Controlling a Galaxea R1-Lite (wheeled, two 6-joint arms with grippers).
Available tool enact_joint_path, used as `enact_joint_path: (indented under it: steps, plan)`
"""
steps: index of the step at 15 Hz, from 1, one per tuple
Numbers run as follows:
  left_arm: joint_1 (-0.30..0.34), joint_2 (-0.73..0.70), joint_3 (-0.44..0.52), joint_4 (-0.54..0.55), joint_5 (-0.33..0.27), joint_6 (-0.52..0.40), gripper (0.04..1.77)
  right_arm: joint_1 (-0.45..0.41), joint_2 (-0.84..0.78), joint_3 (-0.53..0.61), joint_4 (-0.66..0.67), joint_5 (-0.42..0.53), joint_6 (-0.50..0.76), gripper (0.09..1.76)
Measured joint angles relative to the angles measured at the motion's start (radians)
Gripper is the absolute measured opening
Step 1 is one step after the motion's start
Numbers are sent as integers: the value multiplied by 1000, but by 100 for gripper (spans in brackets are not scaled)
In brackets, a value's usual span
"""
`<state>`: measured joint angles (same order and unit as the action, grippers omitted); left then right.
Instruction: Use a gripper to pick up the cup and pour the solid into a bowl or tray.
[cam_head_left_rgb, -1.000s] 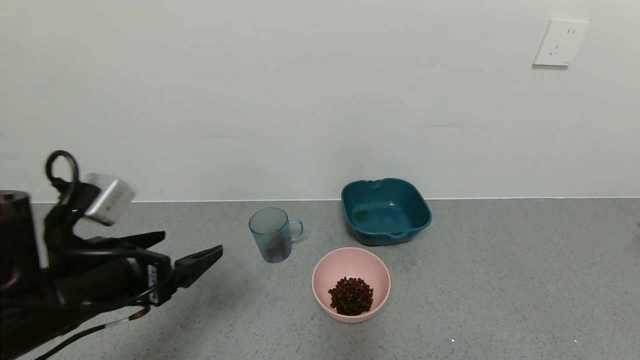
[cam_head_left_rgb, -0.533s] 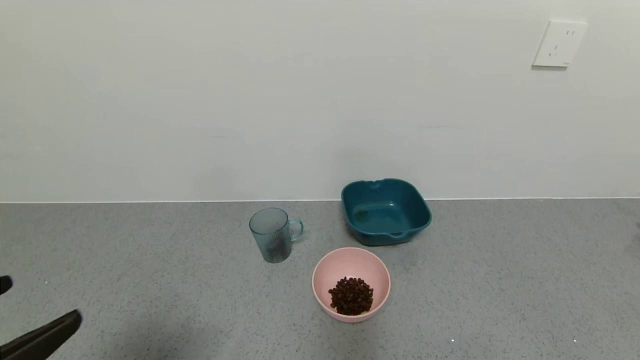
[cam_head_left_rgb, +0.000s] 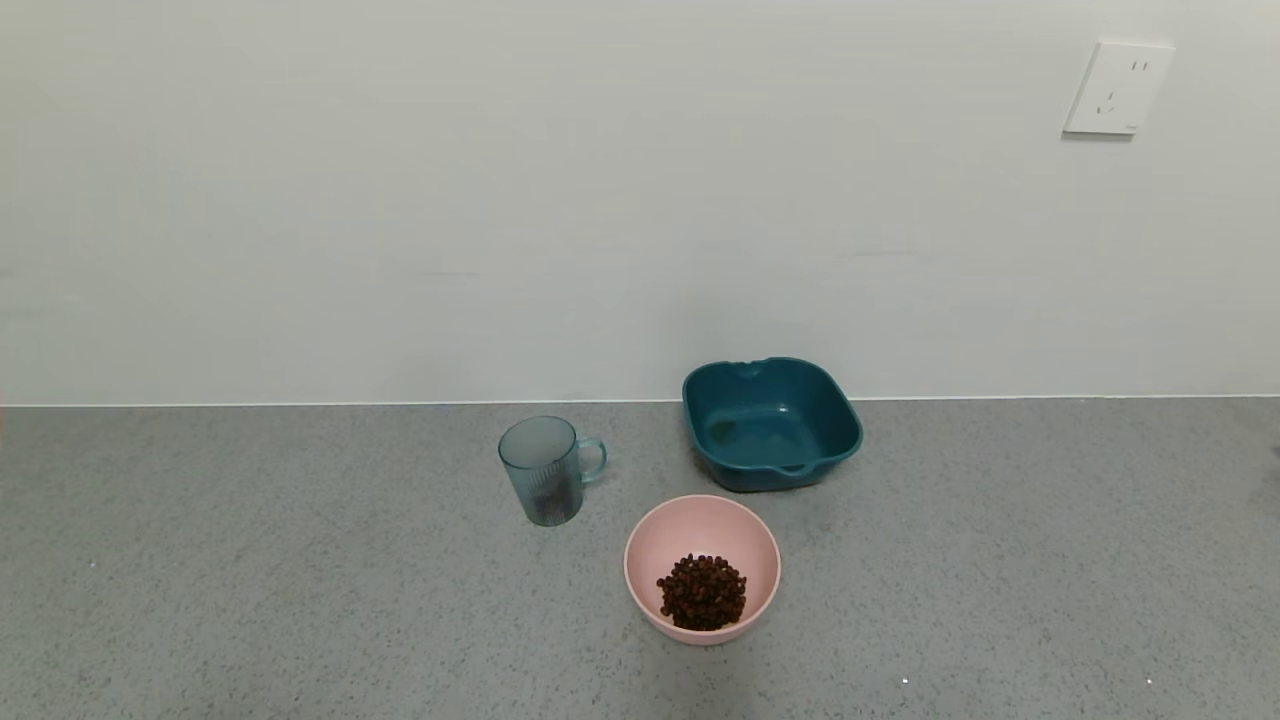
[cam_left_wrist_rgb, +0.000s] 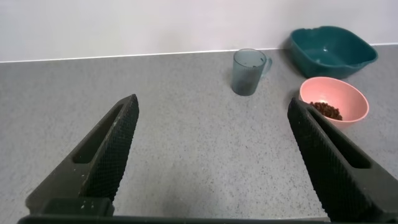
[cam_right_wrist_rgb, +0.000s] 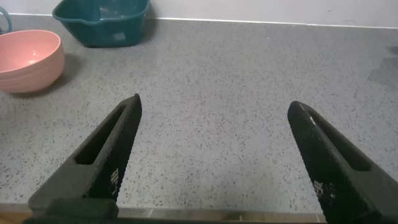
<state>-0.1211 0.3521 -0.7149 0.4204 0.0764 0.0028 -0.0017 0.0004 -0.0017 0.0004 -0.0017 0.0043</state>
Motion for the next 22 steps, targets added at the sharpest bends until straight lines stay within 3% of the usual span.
enact_joint_path:
  steps: [4,8,12,15,17,22]
  plan:
    - [32,-61,3,24,52,-10,172,0,0,0,0,0,0,171]
    - [83,-92,-3,28,44,-7,172,0,0,0,0,0,0,171]
    - [108,-169,64,24,6,-6,172,0,0,0,0,0,0,171]
    - [115,-254,156,20,-64,-1,172,0,0,0,0,0,0,171]
    - [116,-305,244,-17,-78,7,172,0,0,0,0,0,0,171]
    - [116,-348,514,-323,-114,15,172,0,0,0,0,0,0,171]
